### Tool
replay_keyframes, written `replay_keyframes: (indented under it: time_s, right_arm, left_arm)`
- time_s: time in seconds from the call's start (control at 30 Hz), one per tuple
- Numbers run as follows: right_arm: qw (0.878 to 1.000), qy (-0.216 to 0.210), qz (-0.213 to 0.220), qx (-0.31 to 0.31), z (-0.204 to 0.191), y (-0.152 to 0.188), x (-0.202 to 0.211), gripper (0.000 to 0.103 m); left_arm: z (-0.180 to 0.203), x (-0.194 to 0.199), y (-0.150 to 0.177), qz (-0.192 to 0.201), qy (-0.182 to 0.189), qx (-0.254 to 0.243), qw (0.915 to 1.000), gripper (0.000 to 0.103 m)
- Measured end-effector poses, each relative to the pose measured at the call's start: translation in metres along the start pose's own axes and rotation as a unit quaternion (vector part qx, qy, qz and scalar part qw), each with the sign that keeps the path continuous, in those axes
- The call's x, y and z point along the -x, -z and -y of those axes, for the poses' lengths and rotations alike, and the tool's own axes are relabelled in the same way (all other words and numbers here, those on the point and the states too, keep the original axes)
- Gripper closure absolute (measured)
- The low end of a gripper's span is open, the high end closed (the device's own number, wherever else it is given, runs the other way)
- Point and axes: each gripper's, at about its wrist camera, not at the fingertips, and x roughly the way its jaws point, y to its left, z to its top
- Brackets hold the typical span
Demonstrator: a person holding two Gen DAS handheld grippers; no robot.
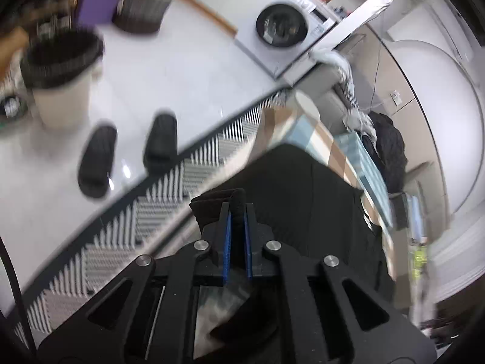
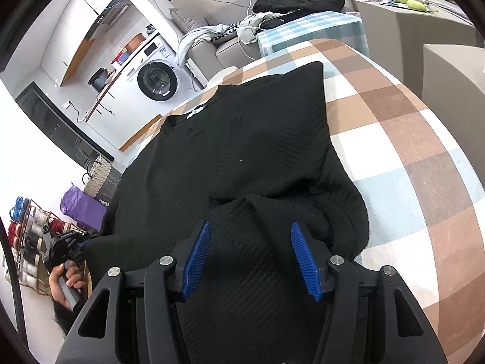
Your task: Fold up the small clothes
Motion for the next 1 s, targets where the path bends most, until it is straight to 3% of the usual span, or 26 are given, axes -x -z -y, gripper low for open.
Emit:
replay_keyframes:
  time_s: [0.13, 0.2, 0.27, 0.33, 0.4, 0.43, 0.5, 0.53, 0.67, 0.83, 0.9, 0.97, 1.0]
  right_arm:
    - [1.000, -0.003, 0.000, -0.011, 0.006, 0.003, 0.001, 0.046]
    - [1.000, -0.004, 0.004, -0.013, 0.007, 0.003, 0.004, 0.046]
    - [1.000, -0.005, 0.007, -0.013, 0.007, 0.002, 0.008, 0.046]
    - [1.000, -0.004, 0.009, -0.014, 0.009, 0.001, 0.010, 0.046]
    - [1.000, -0.002, 0.009, -0.019, 0.012, 0.001, 0.011, 0.046]
    - [1.000, -0.001, 0.009, -0.021, 0.013, 0.001, 0.012, 0.046]
    - [1.000, -0.003, 0.012, -0.021, 0.014, 0.001, 0.016, 0.046]
    - [1.000, -0.003, 0.013, -0.020, 0.014, 0.002, 0.018, 0.046]
    - [1.000, 0.000, 0.016, -0.018, 0.018, 0.003, 0.023, 0.046]
    - [1.000, 0.007, 0.025, -0.004, 0.022, 0.001, 0.033, 0.046]
    - [0.999, 0.011, 0.033, 0.000, 0.025, 0.000, 0.042, 0.046]
    - [0.999, 0.017, 0.040, 0.001, 0.030, -0.001, 0.050, 0.046]
    - [0.999, 0.022, 0.043, 0.001, 0.033, -0.002, 0.053, 0.040]
  left_arm:
    - [0.058, 0.015, -0.007, 0.045, 0.020, -0.082, 0.9954, 0.099]
    - [0.105, 0.022, 0.002, 0.052, 0.060, -0.150, 0.9855, 0.099]
    - [0.150, 0.025, 0.022, 0.037, 0.120, -0.219, 0.9675, 0.099]
    - [0.194, 0.023, 0.053, -0.009, 0.164, -0.308, 0.9370, 0.098]
    - [0.217, 0.015, 0.085, -0.052, 0.167, -0.361, 0.9158, 0.092]
    - [0.220, 0.012, 0.094, -0.065, 0.167, -0.369, 0.9120, 0.086]
    - [0.216, 0.008, 0.106, -0.074, 0.159, -0.370, 0.9125, 0.058]
    - [0.212, 0.010, 0.109, -0.066, 0.154, -0.369, 0.9141, 0.054]
    - [0.189, 0.018, 0.106, -0.055, 0.125, -0.356, 0.9246, 0.051]
    - [0.134, 0.037, 0.094, -0.034, 0.086, -0.315, 0.9445, 0.044]
    - [0.113, 0.044, 0.092, -0.023, 0.070, -0.307, 0.9489, 0.034]
    - [0.095, 0.054, 0.088, -0.013, 0.056, -0.300, 0.9521, 0.030]
    - [0.087, 0.058, 0.086, -0.010, 0.047, -0.298, 0.9532, 0.027]
